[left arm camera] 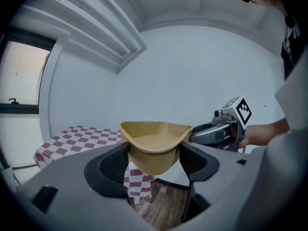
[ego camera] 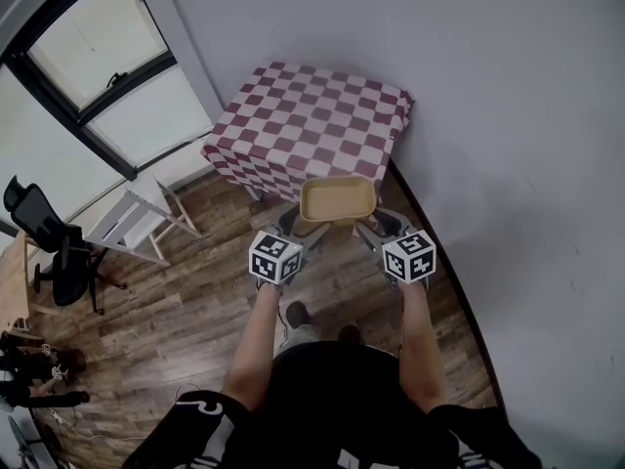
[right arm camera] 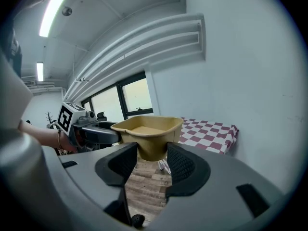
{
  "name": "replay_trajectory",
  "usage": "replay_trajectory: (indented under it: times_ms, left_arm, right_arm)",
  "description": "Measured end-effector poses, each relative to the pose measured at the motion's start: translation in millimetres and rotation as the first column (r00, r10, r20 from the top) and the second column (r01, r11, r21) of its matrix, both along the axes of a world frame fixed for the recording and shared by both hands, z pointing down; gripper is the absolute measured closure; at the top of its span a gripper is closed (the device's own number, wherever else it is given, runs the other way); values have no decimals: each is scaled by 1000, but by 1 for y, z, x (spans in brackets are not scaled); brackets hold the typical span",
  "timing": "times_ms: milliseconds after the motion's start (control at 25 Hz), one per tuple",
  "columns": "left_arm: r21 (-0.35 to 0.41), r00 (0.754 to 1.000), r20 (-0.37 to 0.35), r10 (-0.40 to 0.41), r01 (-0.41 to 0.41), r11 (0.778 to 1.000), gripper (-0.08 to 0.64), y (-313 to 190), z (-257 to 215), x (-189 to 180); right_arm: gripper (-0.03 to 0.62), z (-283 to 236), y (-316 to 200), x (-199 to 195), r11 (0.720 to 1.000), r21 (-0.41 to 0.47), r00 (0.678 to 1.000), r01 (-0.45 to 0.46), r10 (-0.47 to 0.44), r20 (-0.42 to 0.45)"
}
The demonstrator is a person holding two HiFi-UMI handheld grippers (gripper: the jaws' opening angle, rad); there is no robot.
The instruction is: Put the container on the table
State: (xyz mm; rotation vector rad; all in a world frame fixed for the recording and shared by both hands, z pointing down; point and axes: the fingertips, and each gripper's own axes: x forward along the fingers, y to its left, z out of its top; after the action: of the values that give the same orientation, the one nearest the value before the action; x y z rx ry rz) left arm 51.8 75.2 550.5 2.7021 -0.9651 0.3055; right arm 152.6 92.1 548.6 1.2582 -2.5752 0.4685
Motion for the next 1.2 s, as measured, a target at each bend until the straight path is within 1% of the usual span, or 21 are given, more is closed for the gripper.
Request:
replay_trajectory:
  times_ms: [200, 600, 1200]
  left_arm:
    - [2, 1000, 0, 16, -16, 1000, 215, -25, 1, -19]
    - [2, 1000, -8, 23, -23, 1000, 215, -74, 0, -75]
    - [9, 999, -30, 45, -45, 999, 215, -120, 1, -137]
  right_arm:
    - [382, 2, -23, -19, 1000, -2, 1000, -18, 18, -1]
    - [382, -1, -72, -76, 1000, 0, 1000, -27, 27, -14]
    - [382, -2, -115, -139, 999, 6, 998, -49, 49, -38]
